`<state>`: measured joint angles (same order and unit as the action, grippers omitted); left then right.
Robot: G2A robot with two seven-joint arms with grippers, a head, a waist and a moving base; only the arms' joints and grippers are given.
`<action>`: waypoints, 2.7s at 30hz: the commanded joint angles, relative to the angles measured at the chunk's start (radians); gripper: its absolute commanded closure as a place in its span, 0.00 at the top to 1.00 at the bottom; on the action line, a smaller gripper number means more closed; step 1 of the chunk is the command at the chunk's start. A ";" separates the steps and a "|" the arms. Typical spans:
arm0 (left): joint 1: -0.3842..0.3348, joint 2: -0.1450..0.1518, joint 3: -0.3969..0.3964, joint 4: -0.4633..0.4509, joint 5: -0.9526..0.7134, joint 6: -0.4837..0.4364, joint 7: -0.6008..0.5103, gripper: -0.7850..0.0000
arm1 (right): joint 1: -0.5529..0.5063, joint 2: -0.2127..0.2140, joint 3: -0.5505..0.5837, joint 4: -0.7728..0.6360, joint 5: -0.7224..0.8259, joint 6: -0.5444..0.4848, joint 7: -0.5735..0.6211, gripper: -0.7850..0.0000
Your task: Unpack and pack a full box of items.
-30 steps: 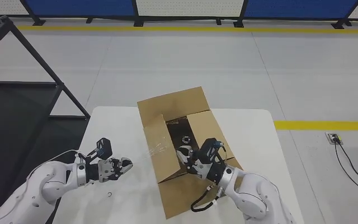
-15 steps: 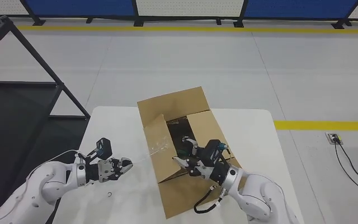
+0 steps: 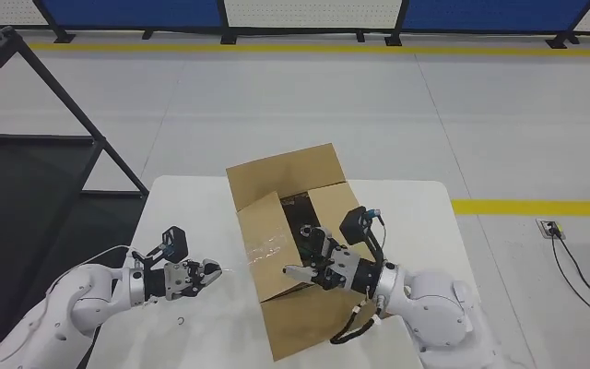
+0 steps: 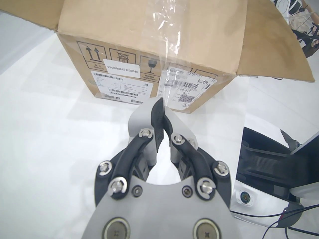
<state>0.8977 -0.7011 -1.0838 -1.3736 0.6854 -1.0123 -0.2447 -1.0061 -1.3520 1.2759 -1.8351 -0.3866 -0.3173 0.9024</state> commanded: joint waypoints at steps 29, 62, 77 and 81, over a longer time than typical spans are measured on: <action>0.045 0.004 -0.045 -0.014 0.033 0.000 0.056 0.00 | 0.229 0.008 -0.101 0.269 0.250 0.369 0.253 0.56; 0.079 0.012 -0.071 -0.010 0.034 0.000 0.067 0.00 | 0.306 0.026 -0.174 0.362 0.285 0.442 0.257 0.00; 0.111 0.019 -0.093 -0.005 0.035 0.000 0.066 0.00 | 0.298 0.041 -0.165 0.375 0.311 0.433 0.245 0.00; 0.125 0.022 -0.109 -0.009 0.032 0.000 0.065 0.00 | 0.303 0.043 -0.167 0.387 0.316 0.432 0.236 0.00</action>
<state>1.0180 -0.6797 -1.1879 -1.3812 0.7187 -1.0123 -0.1794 -0.7051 -1.3091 1.1099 -1.4517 -0.0729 0.1150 1.1406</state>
